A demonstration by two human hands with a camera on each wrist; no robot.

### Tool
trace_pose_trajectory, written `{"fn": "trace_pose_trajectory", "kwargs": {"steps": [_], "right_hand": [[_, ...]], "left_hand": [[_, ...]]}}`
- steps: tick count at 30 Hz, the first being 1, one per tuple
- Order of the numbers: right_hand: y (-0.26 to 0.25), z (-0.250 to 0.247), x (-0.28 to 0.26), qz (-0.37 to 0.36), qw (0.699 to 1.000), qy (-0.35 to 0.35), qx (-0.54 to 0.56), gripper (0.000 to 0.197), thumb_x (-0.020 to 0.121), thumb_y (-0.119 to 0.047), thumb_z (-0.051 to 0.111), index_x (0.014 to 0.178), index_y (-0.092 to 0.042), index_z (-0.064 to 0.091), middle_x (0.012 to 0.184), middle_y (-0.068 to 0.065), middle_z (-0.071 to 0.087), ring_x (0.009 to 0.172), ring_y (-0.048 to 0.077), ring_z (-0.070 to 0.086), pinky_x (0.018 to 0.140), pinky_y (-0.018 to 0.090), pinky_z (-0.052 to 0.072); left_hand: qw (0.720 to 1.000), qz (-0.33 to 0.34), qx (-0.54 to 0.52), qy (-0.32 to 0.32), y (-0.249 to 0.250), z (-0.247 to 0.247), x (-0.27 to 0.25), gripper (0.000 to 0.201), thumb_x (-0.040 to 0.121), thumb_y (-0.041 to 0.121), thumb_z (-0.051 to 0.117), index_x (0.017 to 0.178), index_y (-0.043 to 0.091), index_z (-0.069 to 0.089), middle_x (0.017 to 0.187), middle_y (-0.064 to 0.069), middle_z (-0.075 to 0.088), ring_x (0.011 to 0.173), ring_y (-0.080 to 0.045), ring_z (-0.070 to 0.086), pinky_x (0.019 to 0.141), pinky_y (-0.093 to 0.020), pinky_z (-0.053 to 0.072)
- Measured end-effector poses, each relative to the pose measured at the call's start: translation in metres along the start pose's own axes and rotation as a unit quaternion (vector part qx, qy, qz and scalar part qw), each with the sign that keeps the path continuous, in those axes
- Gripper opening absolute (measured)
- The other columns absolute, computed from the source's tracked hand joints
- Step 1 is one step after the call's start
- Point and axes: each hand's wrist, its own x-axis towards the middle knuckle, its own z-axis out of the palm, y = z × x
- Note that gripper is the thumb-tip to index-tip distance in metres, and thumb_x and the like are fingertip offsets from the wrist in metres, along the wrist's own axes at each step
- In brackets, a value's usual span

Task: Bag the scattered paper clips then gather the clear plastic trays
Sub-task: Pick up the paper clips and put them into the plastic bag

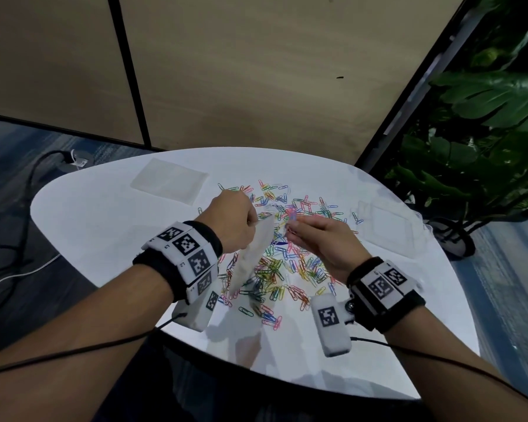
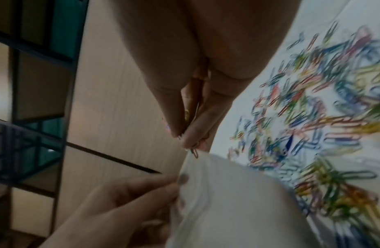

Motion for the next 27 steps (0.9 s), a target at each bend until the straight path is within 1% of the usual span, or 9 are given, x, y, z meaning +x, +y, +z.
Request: {"fn": "trace_pose_trajectory", "kwargs": {"steps": [3, 5, 8, 13, 16, 20, 22, 24, 27], "right_hand": [[0.002, 0.019, -0.003, -0.004, 0.999, -0.039, -0.02, 0.017, 0.086, 0.002, 0.067, 0.101, 0.009, 0.068, 0.093, 0.018, 0.074, 0.083, 0.022, 0.072, 0.079, 0.024, 0.059], [0.01, 0.026, -0.003, -0.044, 0.992, -0.026, -0.118, 0.013, 0.084, 0.001, 0.07, 0.097, 0.003, 0.071, 0.093, 0.016, 0.074, 0.083, 0.021, 0.072, 0.081, 0.028, 0.059], [0.019, 0.028, 0.0, -0.123, 0.944, 0.027, -0.304, 0.008, 0.081, -0.005, 0.074, 0.087, -0.011, 0.075, 0.084, 0.004, 0.076, 0.078, 0.013, 0.072, 0.076, 0.026, 0.057], [0.021, 0.031, -0.003, -0.1, 0.955, 0.033, -0.278, 0.008, 0.078, -0.001, 0.074, 0.085, -0.005, 0.072, 0.07, 0.015, 0.074, 0.069, 0.031, 0.074, 0.072, 0.044, 0.062], [0.024, 0.028, 0.001, -0.138, 0.914, 0.041, -0.38, 0.016, 0.076, -0.004, 0.072, 0.088, -0.013, 0.078, 0.078, 0.004, 0.076, 0.07, 0.014, 0.073, 0.072, 0.032, 0.061], [0.025, 0.028, 0.002, -0.186, 0.882, 0.013, -0.433, 0.014, 0.078, -0.009, 0.067, 0.077, -0.016, 0.078, 0.064, -0.001, 0.072, 0.059, 0.011, 0.068, 0.063, 0.029, 0.059], [0.024, 0.028, 0.002, -0.209, 0.858, -0.026, -0.468, 0.02, 0.082, -0.008, 0.062, 0.081, -0.018, 0.079, 0.074, -0.004, 0.075, 0.068, 0.006, 0.068, 0.071, 0.024, 0.056], [0.024, 0.028, 0.001, -0.206, 0.875, -0.045, -0.437, 0.021, 0.085, -0.008, 0.061, 0.091, -0.018, 0.079, 0.09, -0.005, 0.077, 0.082, 0.004, 0.071, 0.081, 0.025, 0.058], [0.017, 0.025, -0.001, -0.193, 0.949, -0.003, -0.251, 0.017, 0.087, -0.001, 0.064, 0.094, -0.009, 0.077, 0.097, 0.005, 0.076, 0.087, 0.015, 0.074, 0.074, 0.034, 0.062]], "left_hand": [[1.0, 0.006, -0.008, -0.001, 0.001, 0.003, 0.001, 0.027, 0.088, 0.002, 0.052, 0.08, 0.001, 0.077, 0.077, -0.012, 0.076, 0.059, -0.017, 0.074, 0.069, -0.033, 0.063], [1.0, 0.016, -0.018, -0.001, 0.004, 0.005, 0.0, 0.027, 0.088, 0.003, 0.053, 0.076, 0.005, 0.077, 0.071, -0.01, 0.075, 0.057, -0.015, 0.074, 0.067, -0.034, 0.063], [0.999, 0.025, -0.042, -0.015, 0.011, 0.01, -0.004, 0.025, 0.089, 0.003, 0.056, 0.082, 0.008, 0.079, 0.071, -0.01, 0.076, 0.059, -0.016, 0.075, 0.067, -0.033, 0.064], [0.999, 0.032, -0.033, -0.007, 0.014, 0.015, -0.004, 0.021, 0.085, 0.003, 0.06, 0.077, 0.007, 0.078, 0.072, -0.009, 0.075, 0.07, -0.021, 0.074, 0.073, -0.037, 0.063], [0.999, 0.032, -0.03, -0.01, 0.014, 0.013, -0.004, 0.024, 0.085, 0.0, 0.058, 0.083, 0.006, 0.081, 0.071, -0.011, 0.076, 0.067, -0.021, 0.074, 0.072, -0.037, 0.063], [0.999, 0.036, -0.032, 0.001, 0.014, 0.013, -0.004, 0.025, 0.086, 0.0, 0.056, 0.084, 0.007, 0.081, 0.074, -0.01, 0.077, 0.065, -0.019, 0.074, 0.073, -0.035, 0.063], [0.999, 0.03, -0.031, -0.003, 0.012, 0.012, -0.003, 0.026, 0.087, 0.002, 0.057, 0.085, 0.01, 0.081, 0.073, -0.007, 0.076, 0.061, -0.015, 0.074, 0.072, -0.033, 0.063], [0.999, 0.025, -0.028, 0.001, 0.01, 0.011, -0.002, 0.027, 0.088, 0.003, 0.056, 0.084, 0.012, 0.081, 0.072, -0.006, 0.076, 0.061, -0.013, 0.073, 0.072, -0.032, 0.063], [0.999, 0.013, -0.021, 0.02, 0.005, 0.003, 0.0, 0.027, 0.088, 0.002, 0.056, 0.086, 0.01, 0.081, 0.076, -0.004, 0.077, 0.064, -0.012, 0.072, 0.074, -0.031, 0.062]]}}
